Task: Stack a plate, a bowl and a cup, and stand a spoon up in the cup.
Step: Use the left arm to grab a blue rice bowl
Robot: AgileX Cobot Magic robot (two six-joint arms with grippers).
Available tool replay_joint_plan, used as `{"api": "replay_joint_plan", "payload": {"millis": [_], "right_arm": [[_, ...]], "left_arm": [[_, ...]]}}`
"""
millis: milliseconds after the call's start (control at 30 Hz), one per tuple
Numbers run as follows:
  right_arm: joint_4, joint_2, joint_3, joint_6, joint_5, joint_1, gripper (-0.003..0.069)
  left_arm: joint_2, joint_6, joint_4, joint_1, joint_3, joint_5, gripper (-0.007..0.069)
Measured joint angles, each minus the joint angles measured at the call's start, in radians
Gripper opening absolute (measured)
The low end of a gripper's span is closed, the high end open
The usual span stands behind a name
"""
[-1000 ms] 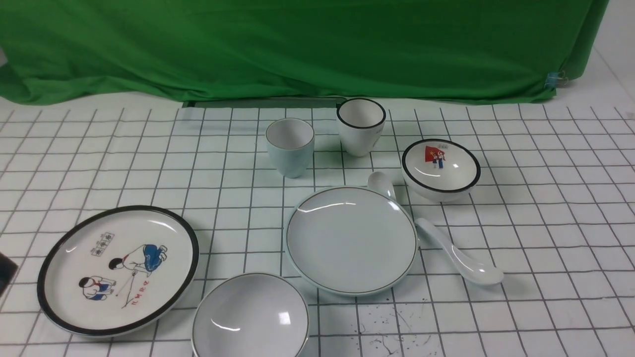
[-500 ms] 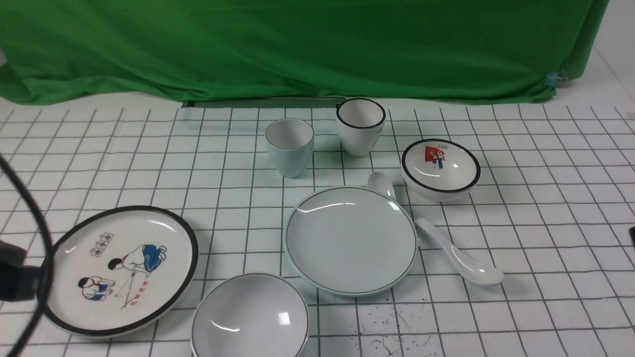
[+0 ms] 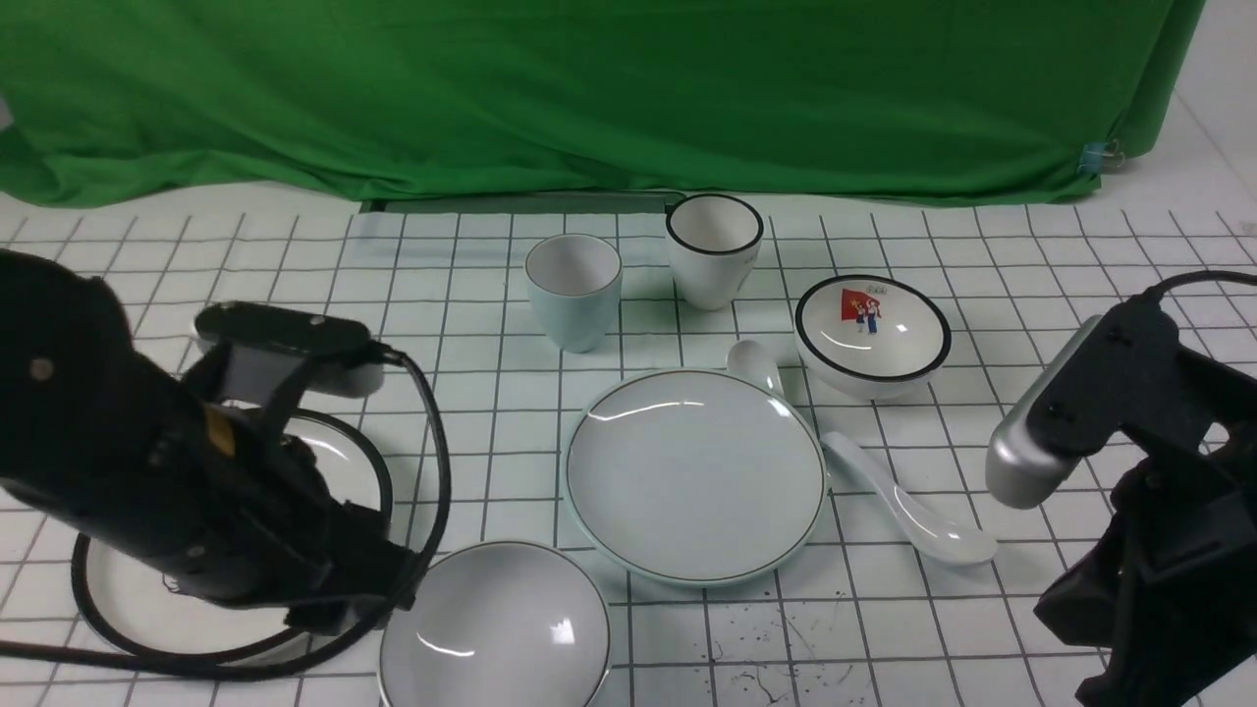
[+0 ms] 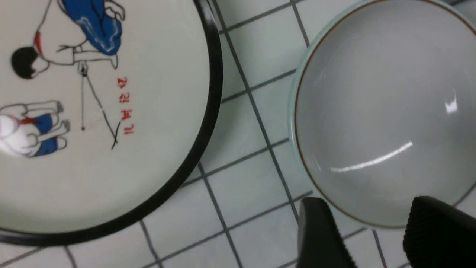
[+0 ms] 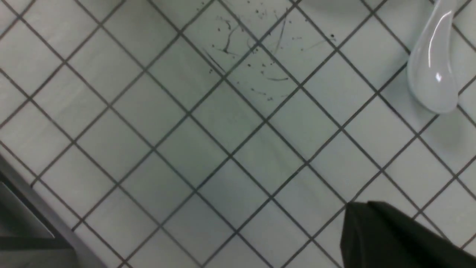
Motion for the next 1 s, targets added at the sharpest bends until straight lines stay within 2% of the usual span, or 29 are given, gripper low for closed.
{"api": "replay_joint_plan", "payload": {"millis": [67,167,300,400,500,600,633,867,1000], "right_arm": [[-0.002,0.001,0.0,0.0,-0.005,0.001,0.0015],[-0.003,0.001,0.0,0.0,-0.01,0.003,0.0015],[-0.003,0.001,0.0,0.0,-0.027,0.003,0.0015],[-0.003,0.001,0.0,0.0,-0.044,0.003,0.0015],[-0.003,0.001,0.0,-0.001,-0.058,0.003,0.0016],[-0.003,0.001,0.0,-0.001,-0.063,0.003,0.0019],[-0.003,0.001,0.0,-0.001,-0.064,0.003,0.002],[-0.004,0.001,0.0,-0.002,-0.062,0.003,0.0025],[-0.005,0.001,-0.007,-0.002,-0.035,0.003,0.0029]], "left_arm": [[0.051,-0.002,-0.001,0.0,0.0,-0.022,0.0387],[0.12,-0.002,-0.001,0.0,-0.001,-0.042,0.0422],[0.208,-0.002,-0.004,0.001,-0.001,-0.086,0.0416],[0.261,-0.002,-0.004,0.001,-0.001,-0.132,0.0348],[0.292,-0.002,-0.004,0.001,-0.002,-0.162,0.0232],[0.306,0.001,-0.007,0.001,-0.002,-0.168,0.0062],[0.308,0.002,-0.008,0.001,-0.002,-0.168,0.0031],[0.24,0.04,-0.012,0.001,-0.046,-0.112,-0.0012],[0.157,0.058,0.007,0.001,-0.181,-0.062,-0.0012]]}}
